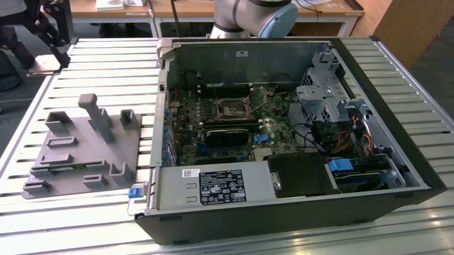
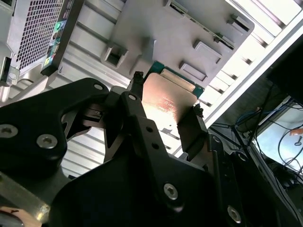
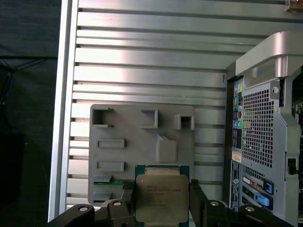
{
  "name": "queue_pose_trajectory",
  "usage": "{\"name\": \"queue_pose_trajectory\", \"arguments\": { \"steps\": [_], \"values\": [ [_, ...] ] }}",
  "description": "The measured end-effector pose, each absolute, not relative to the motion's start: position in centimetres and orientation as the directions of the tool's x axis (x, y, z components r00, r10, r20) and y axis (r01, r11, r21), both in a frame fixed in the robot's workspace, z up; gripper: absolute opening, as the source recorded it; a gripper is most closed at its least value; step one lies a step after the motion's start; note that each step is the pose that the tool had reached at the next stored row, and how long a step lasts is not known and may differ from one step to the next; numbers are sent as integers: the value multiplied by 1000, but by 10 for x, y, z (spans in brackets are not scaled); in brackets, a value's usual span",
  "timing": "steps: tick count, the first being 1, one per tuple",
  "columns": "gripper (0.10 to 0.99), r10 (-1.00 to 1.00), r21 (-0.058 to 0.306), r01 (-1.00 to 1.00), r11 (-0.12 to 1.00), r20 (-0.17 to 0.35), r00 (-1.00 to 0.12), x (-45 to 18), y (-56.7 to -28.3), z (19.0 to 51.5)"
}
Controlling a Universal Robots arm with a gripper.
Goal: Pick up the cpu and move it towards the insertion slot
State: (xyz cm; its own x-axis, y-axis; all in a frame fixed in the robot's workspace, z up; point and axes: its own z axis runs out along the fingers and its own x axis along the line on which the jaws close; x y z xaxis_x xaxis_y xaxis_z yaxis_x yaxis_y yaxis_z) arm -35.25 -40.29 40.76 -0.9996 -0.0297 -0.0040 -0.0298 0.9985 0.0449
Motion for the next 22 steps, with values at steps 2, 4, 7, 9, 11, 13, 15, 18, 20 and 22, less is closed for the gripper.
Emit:
{"name": "queue_pose_trajectory", "arguments": {
  "steps": [2,4,7,9,11,13,15,18,20,22],
  "values": [
    [541,-30,45,-30,999,-4,-1000,-351,-403,408],
    [541,-30,45,-30,999,-4,-1000,-349,-403,408],
    [541,-30,45,-30,999,-4,-1000,-347,-403,408],
    [541,-30,45,-30,999,-4,-1000,-345,-403,408],
    [541,-30,45,-30,999,-4,-1000,-344,-403,408],
    [541,-30,45,-30,999,-4,-1000,-343,-403,408],
    [541,-30,45,-30,999,-4,-1000,-342,-403,408],
    [541,-30,45,-30,999,-4,-1000,-340,-403,407],
    [541,-30,45,-30,999,-4,-1000,-339,-403,407],
    [541,-30,45,-30,999,-4,-1000,-337,-403,408]
  ]
}}
